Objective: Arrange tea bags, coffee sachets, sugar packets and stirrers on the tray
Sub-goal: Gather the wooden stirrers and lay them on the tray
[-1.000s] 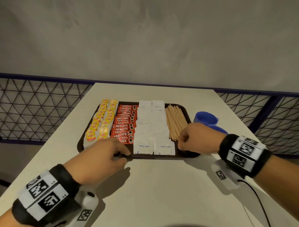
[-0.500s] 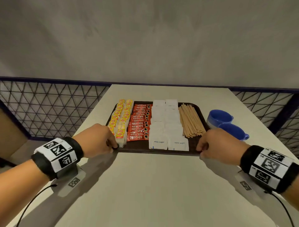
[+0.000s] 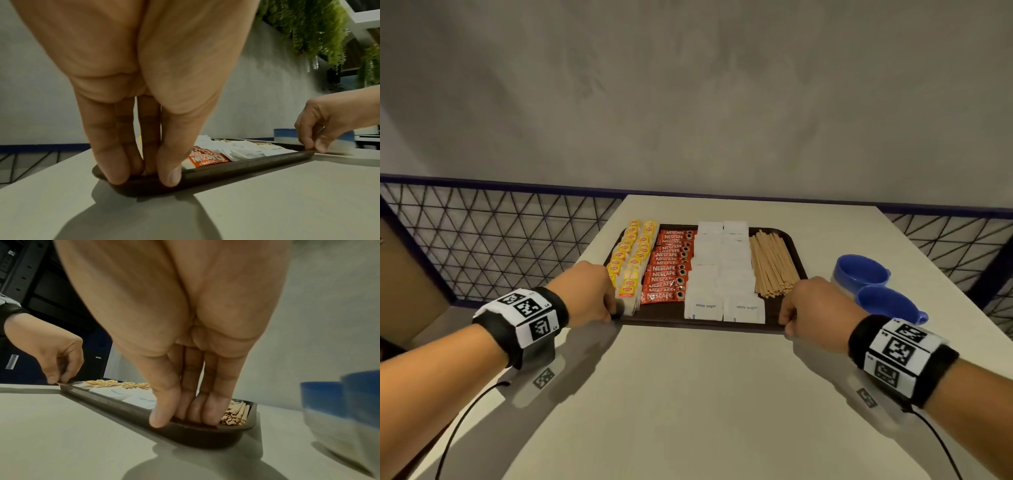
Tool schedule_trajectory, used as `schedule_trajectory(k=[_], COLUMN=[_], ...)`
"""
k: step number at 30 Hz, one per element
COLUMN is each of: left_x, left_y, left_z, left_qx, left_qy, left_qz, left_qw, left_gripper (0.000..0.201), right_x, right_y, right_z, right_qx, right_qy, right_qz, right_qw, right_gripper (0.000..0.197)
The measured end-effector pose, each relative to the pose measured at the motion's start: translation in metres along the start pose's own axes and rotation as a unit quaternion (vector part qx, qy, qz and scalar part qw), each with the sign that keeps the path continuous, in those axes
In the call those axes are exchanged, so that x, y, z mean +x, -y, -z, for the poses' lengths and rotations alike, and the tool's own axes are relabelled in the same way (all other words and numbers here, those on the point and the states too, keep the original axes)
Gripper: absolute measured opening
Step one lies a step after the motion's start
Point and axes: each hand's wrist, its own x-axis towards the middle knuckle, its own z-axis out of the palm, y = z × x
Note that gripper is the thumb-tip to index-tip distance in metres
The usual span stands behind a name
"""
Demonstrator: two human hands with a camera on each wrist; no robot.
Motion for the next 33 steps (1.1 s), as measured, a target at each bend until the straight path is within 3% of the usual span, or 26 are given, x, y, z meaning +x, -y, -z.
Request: schedule_trajectory(k=[5, 11, 17, 22, 28, 33], left_x=[0.032, 0.078, 0.119, 0.150, 0.180, 0.189], left_y=[0.016, 0.033, 0.046, 0.056, 0.063, 0.067], left_z=[0.008, 0.014, 0.020, 0.024, 0.030, 0.027], left_qx=[-0.004, 0.003, -0.003, -0.001, 0.004, -0.006], left_qy=[-0.001, -0.008, -0.013, -0.007, -0.012, -0.021], left_qz=[0.019, 0.037, 0.054, 0.063, 0.073, 0.075], left_qw=[1.000, 0.999, 0.998, 0.998, 0.997, 0.997], left_gripper=[0.010, 0.013, 0.015, 0.017, 0.019, 0.019], right_x=[0.041, 0.093, 0.146, 0.172, 0.217, 0.221], right_y=[0.016, 0.025, 0.036, 0.038, 0.046, 0.043], right_z=[0.011, 0.016, 0.021, 0.030, 0.028, 0.029], right_qx=[-0.012, -0.025, -0.042, -0.042, -0.069, -0.075], right_qy=[0.028, 0.010, 0.000, -0.036, -0.010, -0.025], right_qz=[-0.009, 0.004, -0.006, 0.009, -0.012, -0.008], right_qw=[1.000, 1.000, 0.999, 0.998, 0.998, 0.997], right_gripper=[0.021, 0.024, 0.039, 0.021, 0.031, 0.031])
